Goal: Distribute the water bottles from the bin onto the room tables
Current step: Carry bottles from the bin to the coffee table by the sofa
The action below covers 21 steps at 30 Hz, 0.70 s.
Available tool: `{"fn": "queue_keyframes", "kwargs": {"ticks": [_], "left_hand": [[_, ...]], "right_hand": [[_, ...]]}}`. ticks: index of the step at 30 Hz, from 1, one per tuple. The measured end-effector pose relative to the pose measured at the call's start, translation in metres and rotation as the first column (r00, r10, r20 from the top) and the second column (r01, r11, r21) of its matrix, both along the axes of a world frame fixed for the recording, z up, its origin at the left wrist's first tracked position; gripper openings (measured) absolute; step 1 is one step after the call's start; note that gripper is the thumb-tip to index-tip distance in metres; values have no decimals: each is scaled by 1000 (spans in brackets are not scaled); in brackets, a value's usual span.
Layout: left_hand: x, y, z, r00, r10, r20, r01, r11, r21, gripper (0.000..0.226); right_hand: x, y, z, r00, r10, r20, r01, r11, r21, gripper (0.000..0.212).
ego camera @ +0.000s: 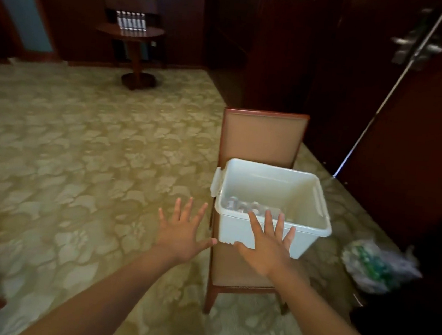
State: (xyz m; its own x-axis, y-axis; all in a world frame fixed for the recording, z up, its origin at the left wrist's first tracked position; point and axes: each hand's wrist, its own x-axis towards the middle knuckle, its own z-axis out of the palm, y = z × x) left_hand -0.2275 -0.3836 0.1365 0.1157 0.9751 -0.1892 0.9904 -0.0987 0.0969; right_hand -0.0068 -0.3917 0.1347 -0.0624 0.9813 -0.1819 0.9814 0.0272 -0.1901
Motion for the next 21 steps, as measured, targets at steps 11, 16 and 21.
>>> {"fn": "queue_keyframes", "kwargs": {"ticks": [11, 16, 21], "left_hand": [[76, 100, -23, 989, -146, 17, 146, 988, -44, 97], [102, 156, -42, 983, -173, 59, 176, 983, -46, 92], [117, 187, -59, 985, -159, 61, 165, 982, -95, 90]], "right_hand": [[68, 72, -31, 989, -150, 12, 150, 986, -74, 84], [93, 119, -41, 989, -149, 12, 150, 983, -107, 81], [114, 146, -53, 987, -158, -4, 155, 975, -159, 83]]}}
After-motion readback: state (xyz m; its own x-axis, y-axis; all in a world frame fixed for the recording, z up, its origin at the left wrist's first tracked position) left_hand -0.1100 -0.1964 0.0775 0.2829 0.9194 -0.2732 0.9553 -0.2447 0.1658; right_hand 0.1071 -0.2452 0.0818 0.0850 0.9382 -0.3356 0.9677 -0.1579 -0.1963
